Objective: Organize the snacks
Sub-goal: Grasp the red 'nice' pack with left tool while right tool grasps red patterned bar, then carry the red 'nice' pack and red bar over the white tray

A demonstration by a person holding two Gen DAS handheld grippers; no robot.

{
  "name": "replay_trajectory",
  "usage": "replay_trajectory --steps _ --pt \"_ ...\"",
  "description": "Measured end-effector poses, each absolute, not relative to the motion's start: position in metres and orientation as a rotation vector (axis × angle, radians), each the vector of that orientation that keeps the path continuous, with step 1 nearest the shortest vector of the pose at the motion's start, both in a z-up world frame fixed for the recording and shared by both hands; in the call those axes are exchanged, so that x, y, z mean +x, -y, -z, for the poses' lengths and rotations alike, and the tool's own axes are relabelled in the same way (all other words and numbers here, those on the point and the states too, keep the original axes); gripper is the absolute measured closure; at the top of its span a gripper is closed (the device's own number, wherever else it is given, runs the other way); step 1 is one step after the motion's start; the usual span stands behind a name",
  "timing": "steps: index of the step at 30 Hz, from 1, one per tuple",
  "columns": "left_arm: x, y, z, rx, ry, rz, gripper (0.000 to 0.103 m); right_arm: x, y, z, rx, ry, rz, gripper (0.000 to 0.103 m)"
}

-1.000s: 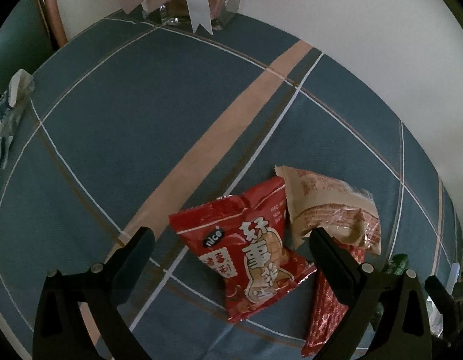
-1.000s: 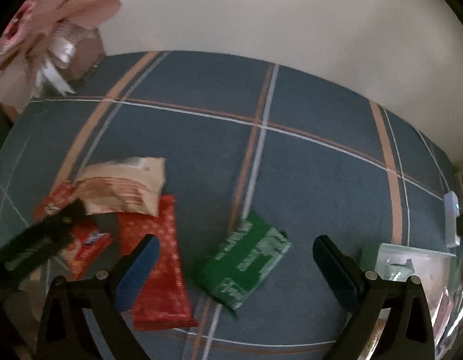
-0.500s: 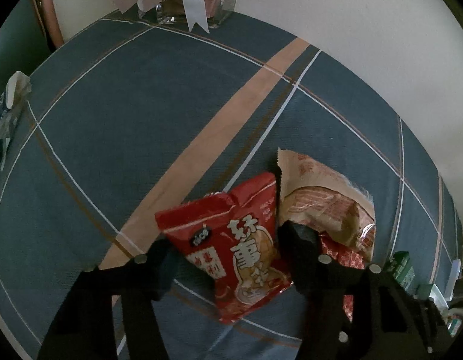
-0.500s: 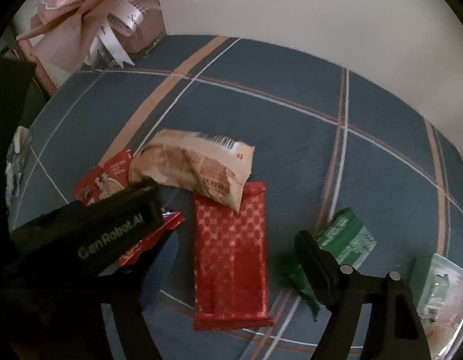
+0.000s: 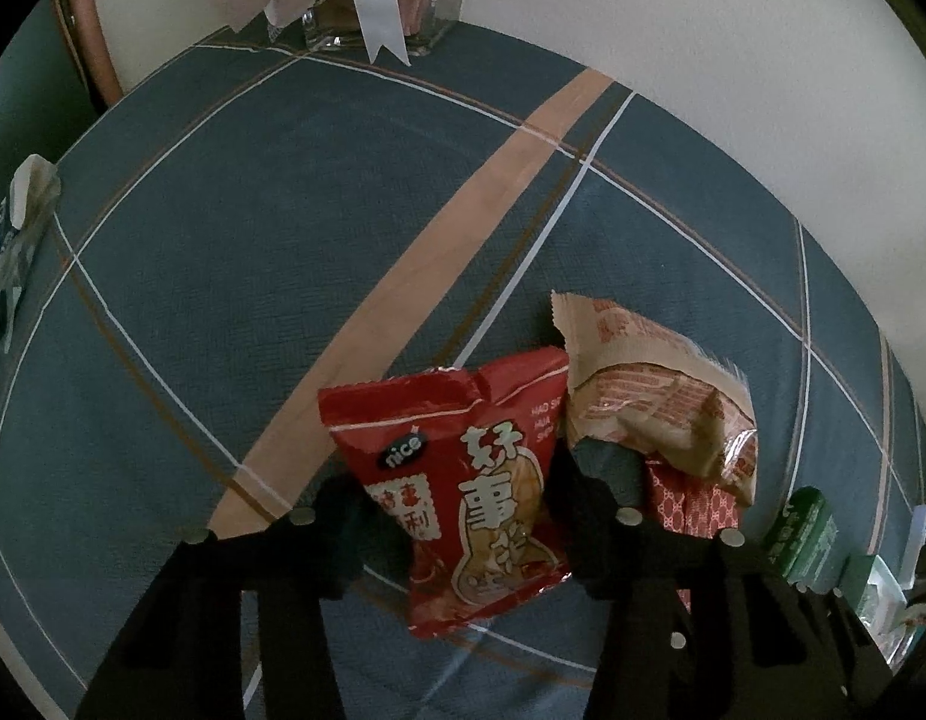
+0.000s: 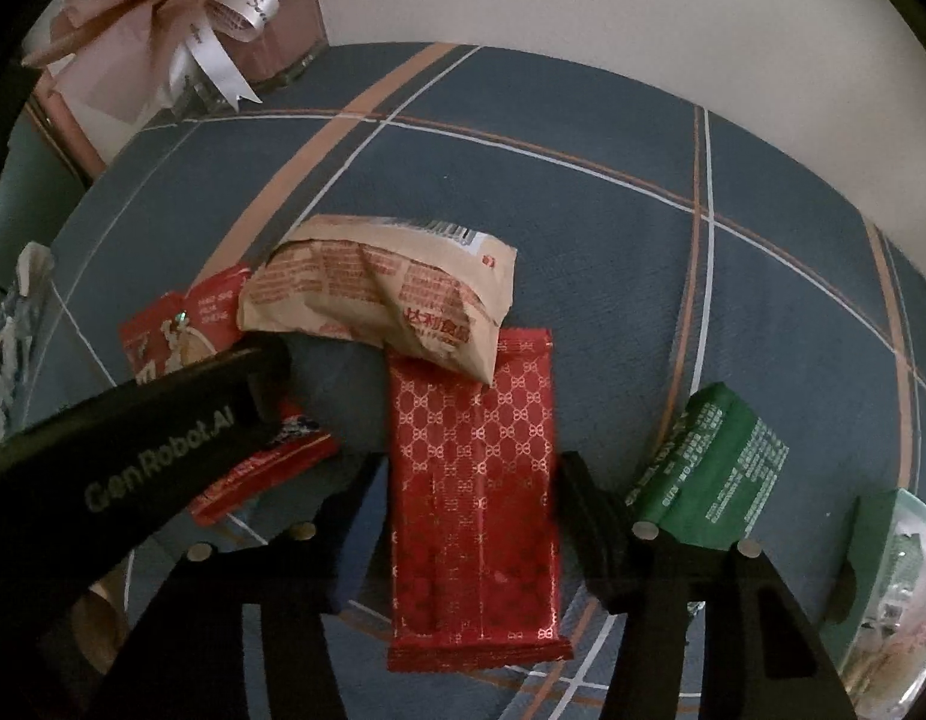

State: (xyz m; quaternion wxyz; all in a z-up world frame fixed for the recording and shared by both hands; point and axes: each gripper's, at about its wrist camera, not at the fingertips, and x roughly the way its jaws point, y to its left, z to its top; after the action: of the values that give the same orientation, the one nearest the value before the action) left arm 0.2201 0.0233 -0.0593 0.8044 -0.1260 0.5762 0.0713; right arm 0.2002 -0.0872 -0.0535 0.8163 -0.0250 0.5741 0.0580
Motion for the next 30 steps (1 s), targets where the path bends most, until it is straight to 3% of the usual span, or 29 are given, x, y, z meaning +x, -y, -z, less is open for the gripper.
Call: replay_trajectory --steps 9,30 --pt "0.213 -0.031 0.055 -0.290 -1.240 -0.106 0.058 0.190 0.091 0.049 -0.032 -1.215 -0.105 0.054" --pt "0.186 -0.035 0.011 -0.367 -1.226 -0.065 0.059 0.155 0.117 0.009 0.065 -1.212 -0.078 0.055"
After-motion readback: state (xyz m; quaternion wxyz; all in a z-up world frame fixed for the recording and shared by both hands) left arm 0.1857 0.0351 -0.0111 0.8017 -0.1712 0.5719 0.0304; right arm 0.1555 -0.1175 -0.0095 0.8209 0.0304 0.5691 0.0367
